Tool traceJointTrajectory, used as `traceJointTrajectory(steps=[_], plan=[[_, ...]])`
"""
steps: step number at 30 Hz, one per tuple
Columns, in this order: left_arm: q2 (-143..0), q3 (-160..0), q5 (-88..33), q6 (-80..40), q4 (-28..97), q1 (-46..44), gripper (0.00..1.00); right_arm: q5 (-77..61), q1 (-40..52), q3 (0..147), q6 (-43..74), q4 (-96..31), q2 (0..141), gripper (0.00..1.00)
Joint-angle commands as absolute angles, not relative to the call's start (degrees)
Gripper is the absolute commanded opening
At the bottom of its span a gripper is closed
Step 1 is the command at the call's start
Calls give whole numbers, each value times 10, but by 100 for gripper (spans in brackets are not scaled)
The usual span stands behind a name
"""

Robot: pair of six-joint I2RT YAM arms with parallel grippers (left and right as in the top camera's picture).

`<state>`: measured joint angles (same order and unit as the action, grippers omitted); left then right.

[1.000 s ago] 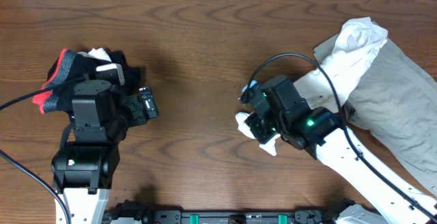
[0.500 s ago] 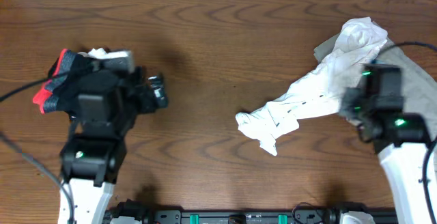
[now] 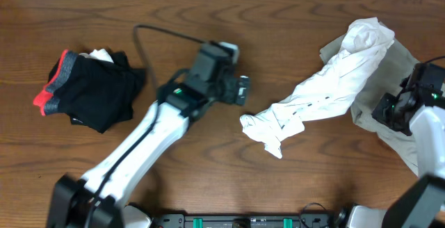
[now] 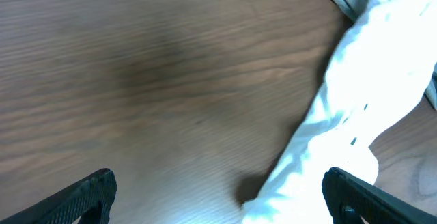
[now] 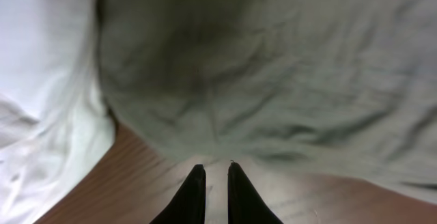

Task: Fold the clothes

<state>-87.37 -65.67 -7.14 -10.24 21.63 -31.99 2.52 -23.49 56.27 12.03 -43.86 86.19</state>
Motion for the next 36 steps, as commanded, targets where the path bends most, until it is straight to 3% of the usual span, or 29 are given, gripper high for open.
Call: traceJointTrajectory(steps=[1, 13, 18, 24, 29, 36], plan=[[-918, -702, -71, -91, 214, -345, 98, -5, -249, 563, 100, -421, 917, 11], [-1009, -707, -70, -47, 105, -454, 98, -19, -316, 563, 84, -333, 1093, 11], [-1040, -707, -71, -32, 60, -469, 98, -28, -382, 564, 82, -316, 1110, 12], [-1056, -707, -70, -21, -23, -473, 98, -133, -451, 564, 81, -311, 1109, 17], [-1074, -707, -71, -21, -8, -474, 98, -160, -464, 564, 81, -315, 1109, 24], [-1105, -707, -101, -21, 27, -485, 98, -161, -459, 564, 81, -315, 1109, 25]])
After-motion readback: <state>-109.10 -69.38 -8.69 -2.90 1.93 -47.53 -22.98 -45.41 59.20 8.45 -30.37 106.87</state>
